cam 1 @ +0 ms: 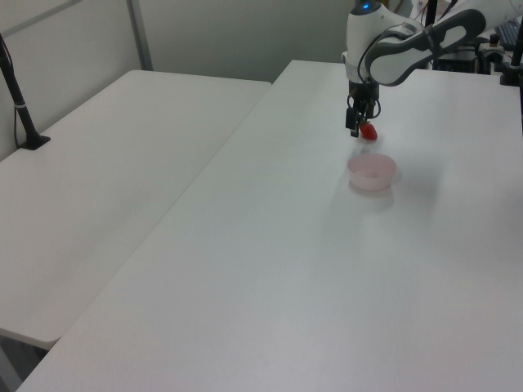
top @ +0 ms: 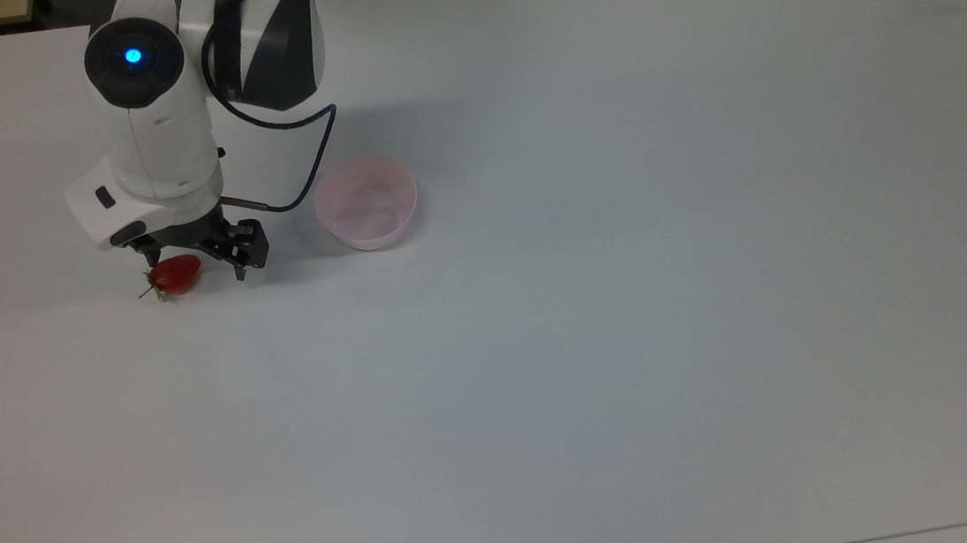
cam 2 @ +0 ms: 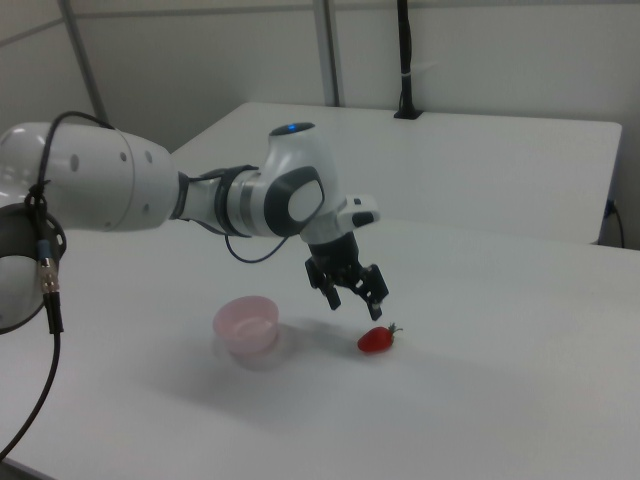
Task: Pick up strawberry from bowl
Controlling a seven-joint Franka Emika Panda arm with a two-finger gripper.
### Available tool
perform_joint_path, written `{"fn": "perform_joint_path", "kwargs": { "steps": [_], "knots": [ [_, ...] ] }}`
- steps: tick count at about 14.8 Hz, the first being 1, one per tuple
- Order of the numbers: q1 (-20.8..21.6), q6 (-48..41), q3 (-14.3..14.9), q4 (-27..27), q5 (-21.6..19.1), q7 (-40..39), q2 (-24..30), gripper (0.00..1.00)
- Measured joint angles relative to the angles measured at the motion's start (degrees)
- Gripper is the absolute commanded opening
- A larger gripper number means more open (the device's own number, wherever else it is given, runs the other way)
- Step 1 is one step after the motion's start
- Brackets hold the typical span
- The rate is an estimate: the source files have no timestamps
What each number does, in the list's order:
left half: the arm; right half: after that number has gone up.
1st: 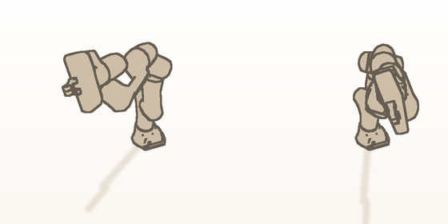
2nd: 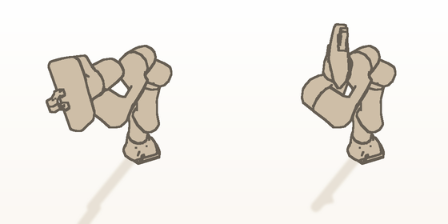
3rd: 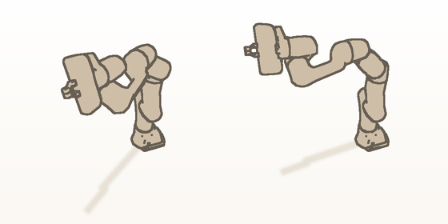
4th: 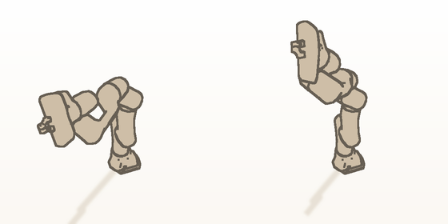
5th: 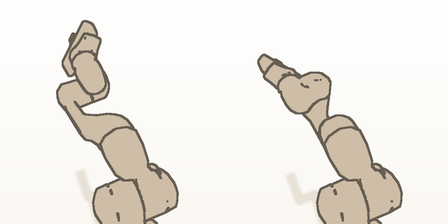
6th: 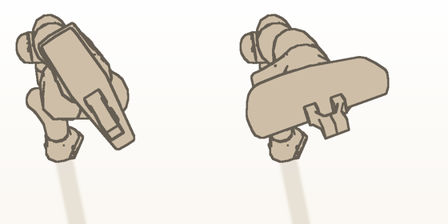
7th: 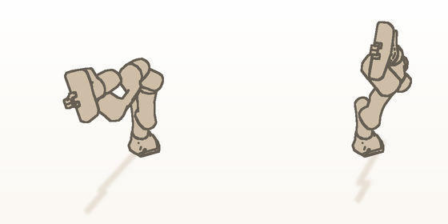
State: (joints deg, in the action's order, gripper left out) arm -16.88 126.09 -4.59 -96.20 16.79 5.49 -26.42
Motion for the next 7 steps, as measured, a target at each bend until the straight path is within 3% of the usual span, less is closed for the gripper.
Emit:
{"fn": "perform_joint_path", "kwargs": {
  "steps": [3,7],
  "knots": [
    [1.43,-4.38,-0.5,0.4,-0.03,0.0,3.2,1.0],
    [6.48,-14.19,-0.82,0.86,-2.03,0.06,9.91,1.0]
  ]
}}
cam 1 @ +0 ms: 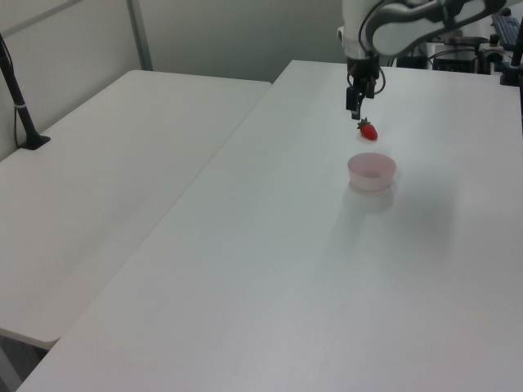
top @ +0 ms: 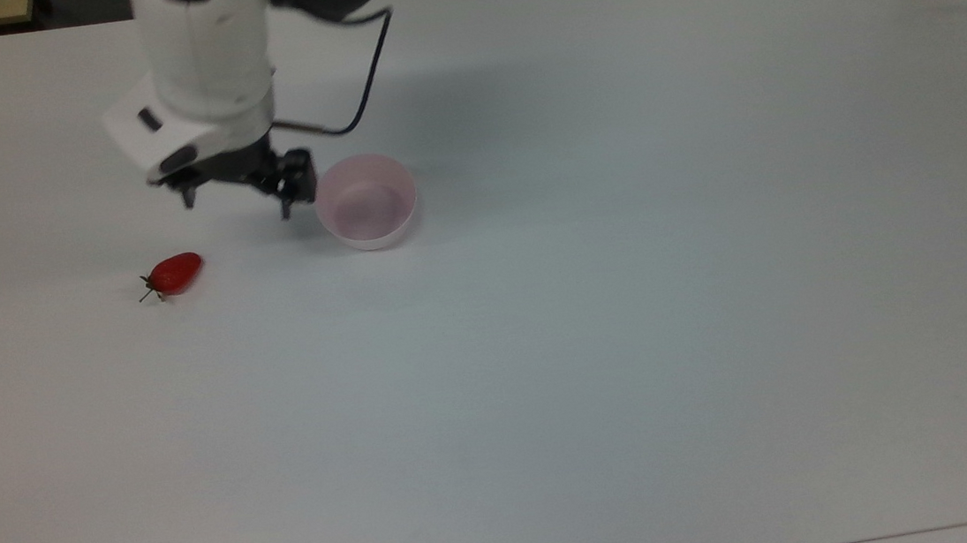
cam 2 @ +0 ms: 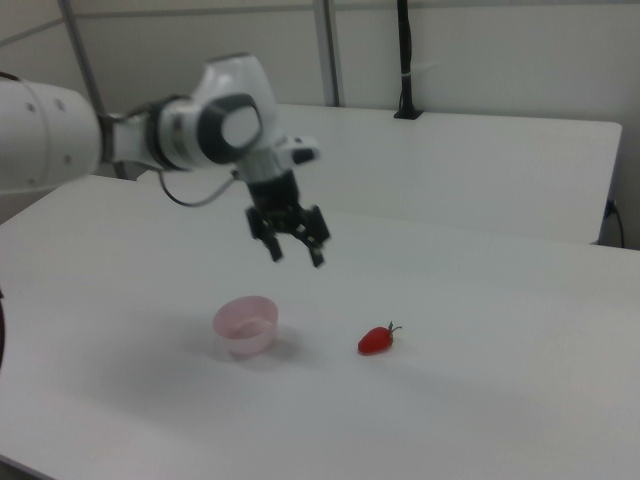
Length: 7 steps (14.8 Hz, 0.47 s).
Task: Pick up strawberry from bowl
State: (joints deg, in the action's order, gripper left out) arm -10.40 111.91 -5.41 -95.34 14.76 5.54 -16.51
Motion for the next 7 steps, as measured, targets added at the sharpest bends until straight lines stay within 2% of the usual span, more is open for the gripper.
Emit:
{"fn": "perform_joint_path", "kwargs": {
  "steps": [2,7],
  "knots": [
    [2.52,-4.41,-0.06,0.02,-1.98,0.0,3.84,1.0],
    [5.53,-9.73,-0.1,0.03,-5.6,0.01,9.58,1.0]
  ]
}}
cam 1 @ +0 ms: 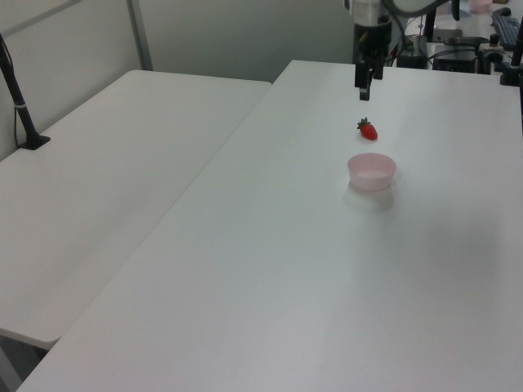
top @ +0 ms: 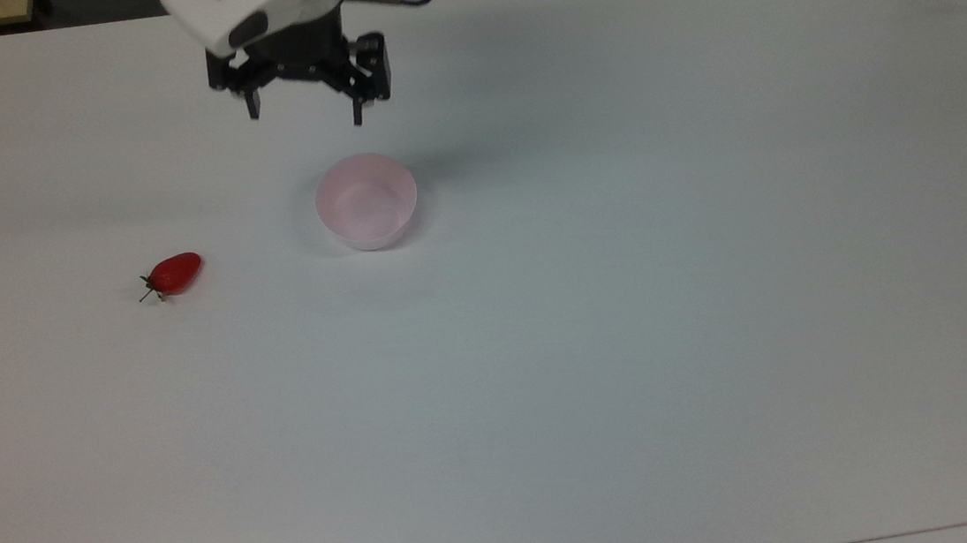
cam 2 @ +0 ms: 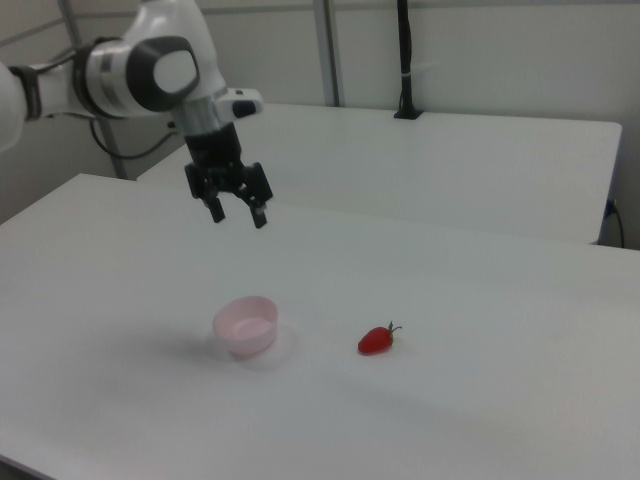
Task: Pick up strawberry from bowl
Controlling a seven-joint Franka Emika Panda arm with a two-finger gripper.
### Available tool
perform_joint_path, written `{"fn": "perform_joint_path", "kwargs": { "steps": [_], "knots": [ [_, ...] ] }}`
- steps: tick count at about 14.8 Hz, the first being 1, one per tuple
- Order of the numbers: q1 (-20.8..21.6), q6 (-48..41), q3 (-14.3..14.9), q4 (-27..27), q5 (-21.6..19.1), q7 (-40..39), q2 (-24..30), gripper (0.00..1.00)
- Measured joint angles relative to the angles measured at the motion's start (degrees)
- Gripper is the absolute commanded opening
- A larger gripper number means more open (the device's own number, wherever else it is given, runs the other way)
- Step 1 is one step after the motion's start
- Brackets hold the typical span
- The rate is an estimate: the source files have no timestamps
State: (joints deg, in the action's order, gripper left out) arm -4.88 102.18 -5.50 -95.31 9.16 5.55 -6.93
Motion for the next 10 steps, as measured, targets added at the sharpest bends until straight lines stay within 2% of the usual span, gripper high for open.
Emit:
{"fn": "perform_joint_path", "kwargs": {
  "steps": [10],
  "knots": [
    [1.57,-5.99,0.08,-0.1,-1.16,-0.04,4.6,1.0]
  ]
}}
